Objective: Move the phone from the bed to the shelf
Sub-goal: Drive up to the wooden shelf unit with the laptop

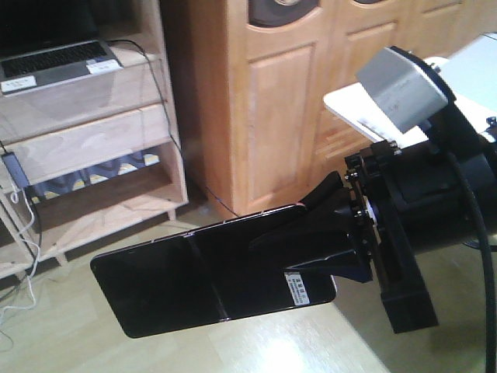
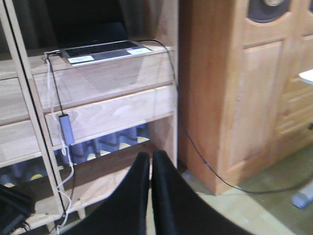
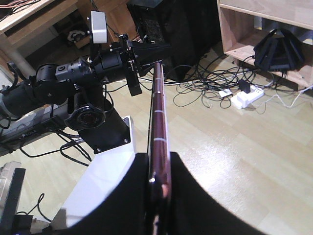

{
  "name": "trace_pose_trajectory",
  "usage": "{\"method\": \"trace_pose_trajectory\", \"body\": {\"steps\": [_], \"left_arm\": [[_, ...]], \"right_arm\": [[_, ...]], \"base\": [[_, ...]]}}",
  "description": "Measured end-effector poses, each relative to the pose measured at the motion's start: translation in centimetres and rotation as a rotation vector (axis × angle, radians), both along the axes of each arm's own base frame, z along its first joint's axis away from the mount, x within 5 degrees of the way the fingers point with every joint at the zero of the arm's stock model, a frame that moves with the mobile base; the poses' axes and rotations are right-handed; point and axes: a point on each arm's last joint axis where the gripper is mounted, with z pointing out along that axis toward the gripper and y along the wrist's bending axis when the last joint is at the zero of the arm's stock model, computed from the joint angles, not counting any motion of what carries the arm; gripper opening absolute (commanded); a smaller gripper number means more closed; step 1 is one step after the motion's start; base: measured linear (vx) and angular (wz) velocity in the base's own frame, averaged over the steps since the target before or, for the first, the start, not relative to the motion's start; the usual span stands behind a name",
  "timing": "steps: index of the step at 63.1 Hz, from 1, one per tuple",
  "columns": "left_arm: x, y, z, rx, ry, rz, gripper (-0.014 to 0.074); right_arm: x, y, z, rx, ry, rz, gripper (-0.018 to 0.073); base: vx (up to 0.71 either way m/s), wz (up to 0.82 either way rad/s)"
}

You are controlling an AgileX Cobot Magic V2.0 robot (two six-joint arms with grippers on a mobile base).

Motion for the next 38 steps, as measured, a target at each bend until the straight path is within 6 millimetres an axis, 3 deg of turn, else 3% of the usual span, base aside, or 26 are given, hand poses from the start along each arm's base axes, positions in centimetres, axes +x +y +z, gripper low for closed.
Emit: {"method": "trace_pose_trajectory", "body": {"steps": [38], "left_arm": [[0.00, 0.00, 0.00, 0.000, 0.000, 0.000, 0.0001]], "right_arm": [[0.00, 0.00, 0.00, 0.000, 0.000, 0.000, -0.0002]], "base": [[0.40, 0.24]]}}
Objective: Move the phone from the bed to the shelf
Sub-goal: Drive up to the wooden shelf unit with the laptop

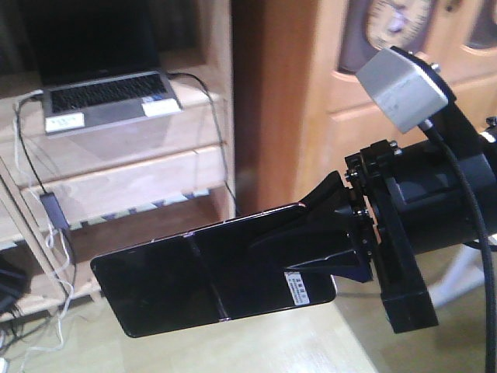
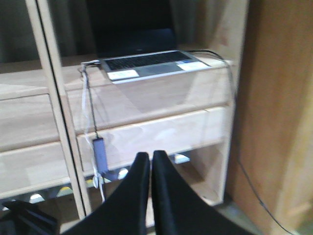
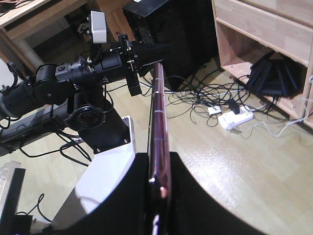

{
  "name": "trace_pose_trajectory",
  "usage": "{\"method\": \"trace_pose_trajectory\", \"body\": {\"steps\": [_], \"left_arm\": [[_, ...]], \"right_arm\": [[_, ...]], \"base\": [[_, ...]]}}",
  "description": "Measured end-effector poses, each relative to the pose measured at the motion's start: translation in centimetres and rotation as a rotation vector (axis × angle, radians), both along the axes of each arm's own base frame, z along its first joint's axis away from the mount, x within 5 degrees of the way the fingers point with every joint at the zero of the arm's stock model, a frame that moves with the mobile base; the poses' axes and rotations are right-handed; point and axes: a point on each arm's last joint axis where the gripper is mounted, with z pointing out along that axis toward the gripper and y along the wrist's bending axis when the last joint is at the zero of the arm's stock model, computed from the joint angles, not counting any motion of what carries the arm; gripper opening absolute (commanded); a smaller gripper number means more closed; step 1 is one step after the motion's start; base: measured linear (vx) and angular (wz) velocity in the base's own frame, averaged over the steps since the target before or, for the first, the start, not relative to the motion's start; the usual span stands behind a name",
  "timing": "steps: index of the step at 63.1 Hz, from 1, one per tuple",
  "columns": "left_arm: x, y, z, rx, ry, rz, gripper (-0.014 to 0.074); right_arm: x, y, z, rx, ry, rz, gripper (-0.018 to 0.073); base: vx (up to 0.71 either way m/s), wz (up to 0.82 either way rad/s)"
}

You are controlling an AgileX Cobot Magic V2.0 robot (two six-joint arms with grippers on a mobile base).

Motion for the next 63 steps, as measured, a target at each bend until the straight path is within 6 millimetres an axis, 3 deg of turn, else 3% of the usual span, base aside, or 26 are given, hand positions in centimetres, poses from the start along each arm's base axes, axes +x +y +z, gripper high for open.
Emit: {"method": "trace_pose_trajectory", "body": {"steps": [63], "left_arm": [[0.00, 0.00, 0.00, 0.000, 0.000, 0.000, 0.0001]], "right_arm": [[0.00, 0.00, -0.03, 0.000, 0.001, 0.000, -0.0002]], "base": [[0.34, 0.30]]}}
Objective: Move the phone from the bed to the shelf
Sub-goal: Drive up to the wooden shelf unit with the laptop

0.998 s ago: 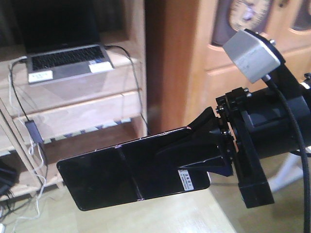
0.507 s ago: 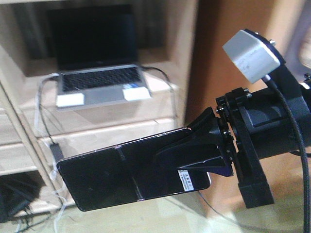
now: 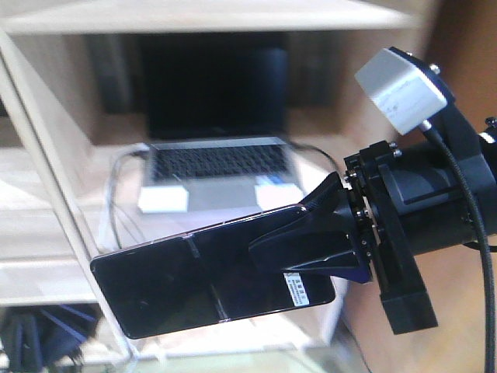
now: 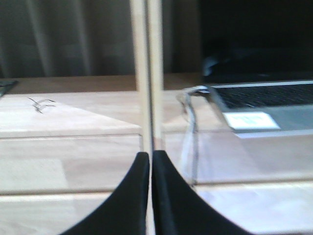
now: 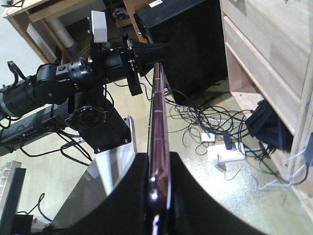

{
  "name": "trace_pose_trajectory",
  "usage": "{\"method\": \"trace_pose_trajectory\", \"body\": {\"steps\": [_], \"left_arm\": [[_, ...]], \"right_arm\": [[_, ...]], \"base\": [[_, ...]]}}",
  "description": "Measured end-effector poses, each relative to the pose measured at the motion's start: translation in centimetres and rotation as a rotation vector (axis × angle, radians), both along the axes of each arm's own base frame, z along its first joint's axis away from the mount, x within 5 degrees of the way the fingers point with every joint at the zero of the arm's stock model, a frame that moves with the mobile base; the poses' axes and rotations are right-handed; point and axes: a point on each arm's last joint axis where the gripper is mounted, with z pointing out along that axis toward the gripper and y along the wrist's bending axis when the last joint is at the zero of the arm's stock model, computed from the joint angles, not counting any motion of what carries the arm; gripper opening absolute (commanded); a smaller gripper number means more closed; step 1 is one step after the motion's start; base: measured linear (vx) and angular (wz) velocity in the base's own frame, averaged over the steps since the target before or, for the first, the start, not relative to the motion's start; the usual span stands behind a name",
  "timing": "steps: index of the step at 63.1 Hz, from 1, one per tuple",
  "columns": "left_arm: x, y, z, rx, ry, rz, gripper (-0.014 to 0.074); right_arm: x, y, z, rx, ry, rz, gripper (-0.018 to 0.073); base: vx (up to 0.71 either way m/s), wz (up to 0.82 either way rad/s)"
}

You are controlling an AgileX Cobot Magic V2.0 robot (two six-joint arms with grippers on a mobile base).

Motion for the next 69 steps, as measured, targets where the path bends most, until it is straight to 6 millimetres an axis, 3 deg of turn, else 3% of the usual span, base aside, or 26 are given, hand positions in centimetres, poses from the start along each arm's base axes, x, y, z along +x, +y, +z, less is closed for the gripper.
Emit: {"method": "trace_pose_trajectory", "body": {"steps": [69], "left_arm": [[0.00, 0.00, 0.00, 0.000, 0.000, 0.000, 0.0001]], "right_arm": [[0.00, 0.00, 0.00, 0.000, 0.000, 0.000, -0.0002]], "base": [[0.20, 0.05]]}}
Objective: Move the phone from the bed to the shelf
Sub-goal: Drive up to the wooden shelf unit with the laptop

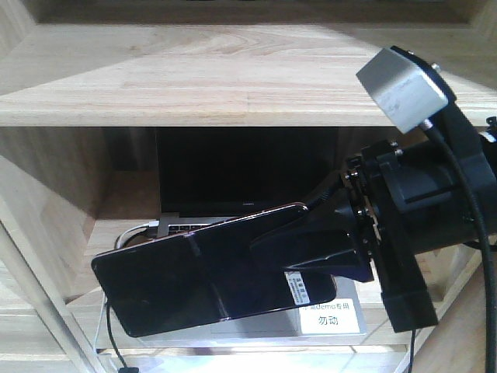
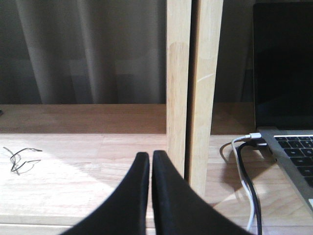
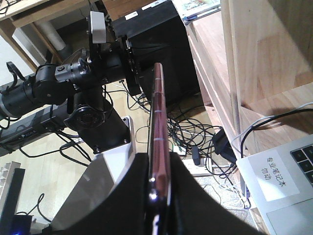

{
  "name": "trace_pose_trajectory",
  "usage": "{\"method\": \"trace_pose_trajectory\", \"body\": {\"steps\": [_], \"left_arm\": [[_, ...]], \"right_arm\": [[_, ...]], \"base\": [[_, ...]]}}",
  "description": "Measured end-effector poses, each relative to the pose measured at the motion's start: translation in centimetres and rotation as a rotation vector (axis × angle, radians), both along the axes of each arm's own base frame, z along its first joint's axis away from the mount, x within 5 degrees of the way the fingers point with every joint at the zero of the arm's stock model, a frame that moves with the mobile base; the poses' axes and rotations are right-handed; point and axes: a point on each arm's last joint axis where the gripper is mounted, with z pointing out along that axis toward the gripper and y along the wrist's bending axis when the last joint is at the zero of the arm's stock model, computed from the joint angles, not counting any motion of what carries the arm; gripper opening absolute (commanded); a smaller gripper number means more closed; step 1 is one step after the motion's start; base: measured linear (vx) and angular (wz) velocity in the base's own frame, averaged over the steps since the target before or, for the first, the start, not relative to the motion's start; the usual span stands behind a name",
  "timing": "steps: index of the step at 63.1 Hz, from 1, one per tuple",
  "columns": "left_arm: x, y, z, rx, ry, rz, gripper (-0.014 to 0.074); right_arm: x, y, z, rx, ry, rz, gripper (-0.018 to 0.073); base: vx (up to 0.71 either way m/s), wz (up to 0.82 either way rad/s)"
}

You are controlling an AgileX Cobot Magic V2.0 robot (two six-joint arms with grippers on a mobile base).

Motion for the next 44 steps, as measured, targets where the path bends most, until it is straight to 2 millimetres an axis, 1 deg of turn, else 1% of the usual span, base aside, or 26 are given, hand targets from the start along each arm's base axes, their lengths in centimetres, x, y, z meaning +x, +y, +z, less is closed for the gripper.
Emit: {"method": "trace_pose_trajectory", "body": {"steps": [44], "left_arm": [[0.00, 0.00, 0.00, 0.000, 0.000, 0.000, 0.0001]], "right_arm": [[0.00, 0.00, 0.00, 0.000, 0.001, 0.000, -0.0002]], "base": [[0.00, 0.00]]}}
